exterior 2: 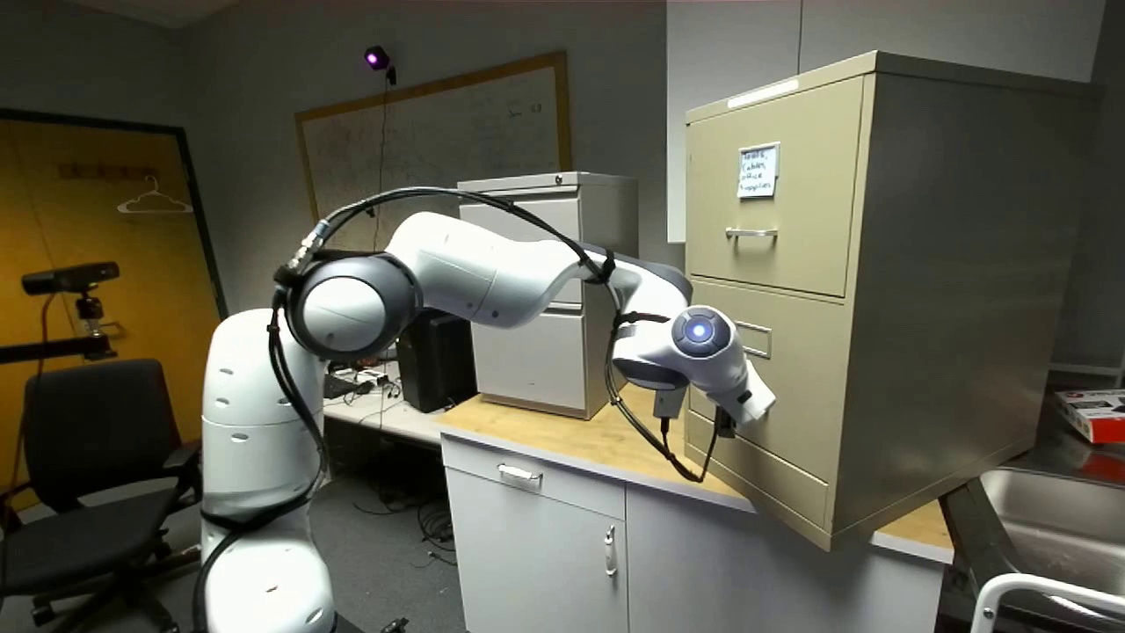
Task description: Open the bottom drawer of the cabinet on the right
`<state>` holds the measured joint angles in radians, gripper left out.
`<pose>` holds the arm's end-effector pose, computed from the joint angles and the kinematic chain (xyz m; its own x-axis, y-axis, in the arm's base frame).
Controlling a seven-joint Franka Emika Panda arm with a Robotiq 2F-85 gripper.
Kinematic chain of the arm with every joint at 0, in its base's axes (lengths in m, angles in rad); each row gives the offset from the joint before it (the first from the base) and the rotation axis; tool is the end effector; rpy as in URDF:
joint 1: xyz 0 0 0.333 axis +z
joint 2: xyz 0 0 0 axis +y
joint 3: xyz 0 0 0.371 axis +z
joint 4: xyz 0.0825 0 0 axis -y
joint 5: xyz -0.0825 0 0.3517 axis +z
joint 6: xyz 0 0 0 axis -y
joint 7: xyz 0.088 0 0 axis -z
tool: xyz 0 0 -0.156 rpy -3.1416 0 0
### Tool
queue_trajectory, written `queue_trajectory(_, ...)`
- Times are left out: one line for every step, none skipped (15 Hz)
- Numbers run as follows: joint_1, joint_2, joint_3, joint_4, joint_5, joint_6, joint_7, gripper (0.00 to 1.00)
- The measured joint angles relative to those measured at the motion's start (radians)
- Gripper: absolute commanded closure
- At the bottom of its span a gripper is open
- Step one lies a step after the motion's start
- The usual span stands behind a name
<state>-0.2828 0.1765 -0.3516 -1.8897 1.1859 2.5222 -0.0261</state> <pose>0.5391 -0.3580 0.5037 0.1026 -0.9925 0.0663 -0.5965 -0.1147 -0.7944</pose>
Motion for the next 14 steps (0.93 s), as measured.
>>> queue_trajectory(0.000,0.020,0.003,0.017,-0.003,0.011,0.024,0.00)
queue_trajectory(0.000,0.039,0.005,0.032,-0.011,0.022,0.048,0.00)
queue_trajectory(0.000,0.057,0.006,0.048,-0.024,0.033,0.077,0.00)
queue_trajectory(0.000,0.073,0.006,0.062,-0.042,0.044,0.107,0.00)
queue_trajectory(0.000,0.088,0.006,0.076,-0.062,0.053,0.139,0.00)
queue_trajectory(0.000,0.102,0.006,0.089,-0.083,0.062,0.170,0.00)
queue_trajectory(0.000,0.113,0.006,0.101,-0.105,0.064,0.201,0.00)
queue_trajectory(0.000,0.121,0.008,0.109,-0.123,0.064,0.225,0.00)
queue_trajectory(0.000,0.127,0.010,0.117,-0.142,0.064,0.248,0.00)
queue_trajectory(0.000,0.133,0.012,0.126,-0.160,0.064,0.270,0.00)
queue_trajectory(0.000,0.139,0.015,0.135,-0.178,0.064,0.289,0.00)
queue_trajectory(0.000,0.146,0.018,0.142,-0.197,0.061,0.305,0.00)
queue_trajectory(0.000,0.149,0.023,0.143,-0.216,0.059,0.316,0.00)
queue_trajectory(0.000,0.153,0.029,0.144,-0.234,0.054,0.327,0.00)
